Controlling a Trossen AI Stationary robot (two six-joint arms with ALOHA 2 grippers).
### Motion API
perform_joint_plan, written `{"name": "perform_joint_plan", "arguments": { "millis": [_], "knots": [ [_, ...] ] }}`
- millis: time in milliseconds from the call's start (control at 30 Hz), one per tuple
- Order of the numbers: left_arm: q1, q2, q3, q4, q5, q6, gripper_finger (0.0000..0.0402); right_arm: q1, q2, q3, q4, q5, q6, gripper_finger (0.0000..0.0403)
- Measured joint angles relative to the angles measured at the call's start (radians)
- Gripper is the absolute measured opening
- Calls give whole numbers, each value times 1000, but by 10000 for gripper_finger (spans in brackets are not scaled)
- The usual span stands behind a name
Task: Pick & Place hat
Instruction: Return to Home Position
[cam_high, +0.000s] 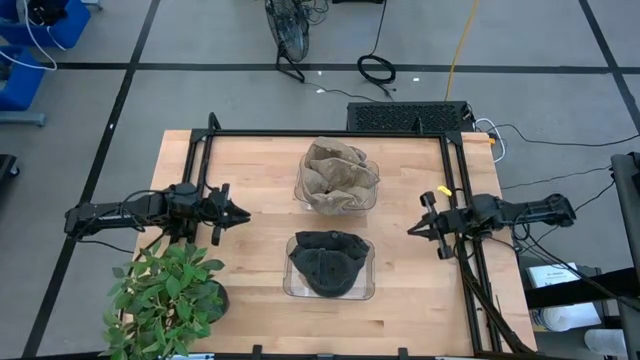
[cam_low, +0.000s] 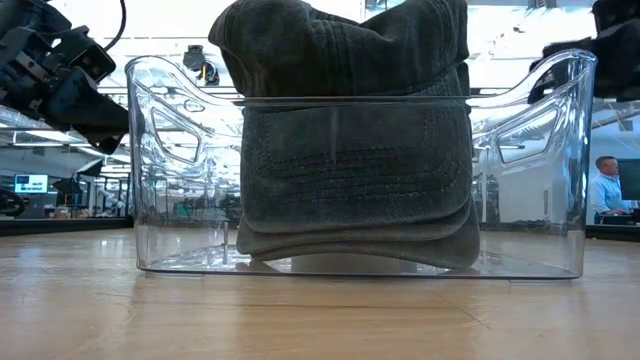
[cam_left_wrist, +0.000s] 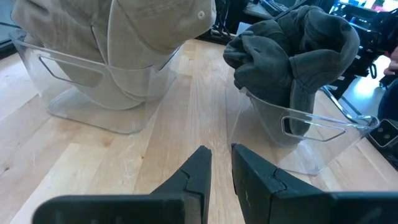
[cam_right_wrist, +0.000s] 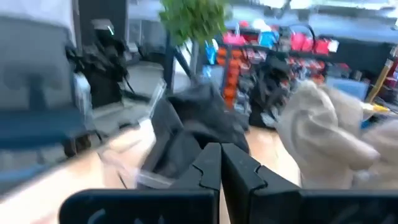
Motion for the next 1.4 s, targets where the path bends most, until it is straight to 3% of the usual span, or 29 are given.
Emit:
{"name": "perform_joint_plan", "arguments": {
  "millis": [267, 1400],
  "knots": [
    [0, 0, 0, 1, 0, 0, 70, -43, 6, 1, -11, 17, -34, 0],
    [0, 0, 0, 1, 0, 1, 70, -43, 8, -1, 8, 31, -28, 0]
  ]
}}
